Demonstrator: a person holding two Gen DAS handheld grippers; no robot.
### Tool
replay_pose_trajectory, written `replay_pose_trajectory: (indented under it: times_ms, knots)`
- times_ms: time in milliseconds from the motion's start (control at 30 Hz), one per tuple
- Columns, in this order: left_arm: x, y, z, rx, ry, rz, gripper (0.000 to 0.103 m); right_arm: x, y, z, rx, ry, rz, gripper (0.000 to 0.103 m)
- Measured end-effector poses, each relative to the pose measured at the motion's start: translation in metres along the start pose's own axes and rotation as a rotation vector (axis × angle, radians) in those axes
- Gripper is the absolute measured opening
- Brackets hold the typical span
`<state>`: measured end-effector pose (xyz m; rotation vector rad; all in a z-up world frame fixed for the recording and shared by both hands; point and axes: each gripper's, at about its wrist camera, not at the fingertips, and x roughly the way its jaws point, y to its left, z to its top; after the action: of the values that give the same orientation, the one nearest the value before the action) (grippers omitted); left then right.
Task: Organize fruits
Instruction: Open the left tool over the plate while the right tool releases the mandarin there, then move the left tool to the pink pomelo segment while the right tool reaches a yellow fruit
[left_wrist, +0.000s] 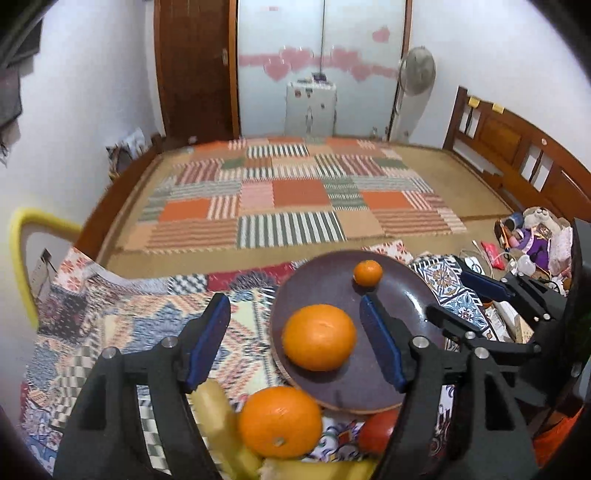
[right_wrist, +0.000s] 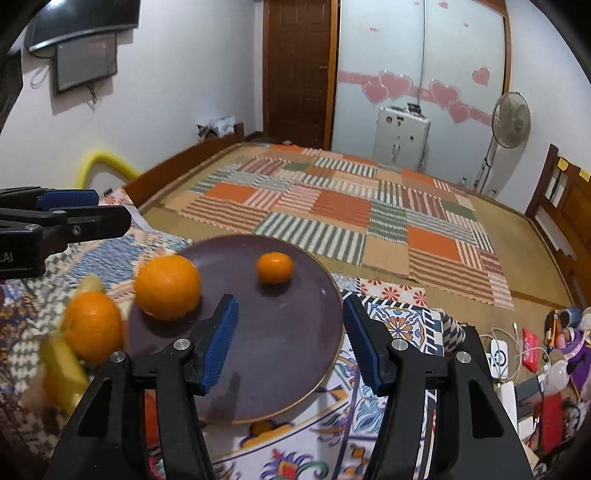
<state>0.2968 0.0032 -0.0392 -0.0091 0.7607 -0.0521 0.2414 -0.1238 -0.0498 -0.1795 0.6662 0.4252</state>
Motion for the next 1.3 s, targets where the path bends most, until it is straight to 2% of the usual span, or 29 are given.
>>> replay_pose_trajectory:
  times_ms: [133, 267, 467, 633, 767, 900, 1167, 1300]
  knots:
    - [-0.032, 0.014, -0.011, 0.012, -0.074, 0.023, 0.082, -0.021, 0.01, -0.002, -0.011, -0.046, 0.018, 0.055]
    - [-0.061, 0.03, -0.028, -0.002, -0.116, 0.015, 0.083, -0.039, 0.021, -0.005, -0.015, -0.089, 0.036, 0.056]
    - [-0.088, 0.045, -0.056, 0.006, -0.133, 0.044, 0.085, -0.059, 0.043, -0.014, -0.03, -0.14, 0.056, 0.058]
    - [-0.095, 0.057, -0.084, 0.004, -0.11, 0.093, 0.086, -0.065, 0.064, -0.025, -0.049, -0.144, 0.081, 0.059]
    - [-0.093, 0.065, -0.109, 0.016, -0.079, 0.142, 0.086, -0.061, 0.078, -0.035, -0.058, -0.113, 0.12, 0.059]
    - [-0.088, 0.076, -0.13, -0.019, -0.031, 0.119, 0.086, -0.053, 0.097, -0.048, -0.085, -0.077, 0.143, 0.059]
    - [-0.089, 0.079, -0.164, -0.025, 0.006, 0.072, 0.086, -0.029, 0.12, -0.064, -0.131, 0.006, 0.188, 0.059]
    - [-0.084, 0.073, -0.178, -0.029, 0.031, 0.023, 0.083, -0.012, 0.123, -0.064, -0.143, 0.046, 0.199, 0.049]
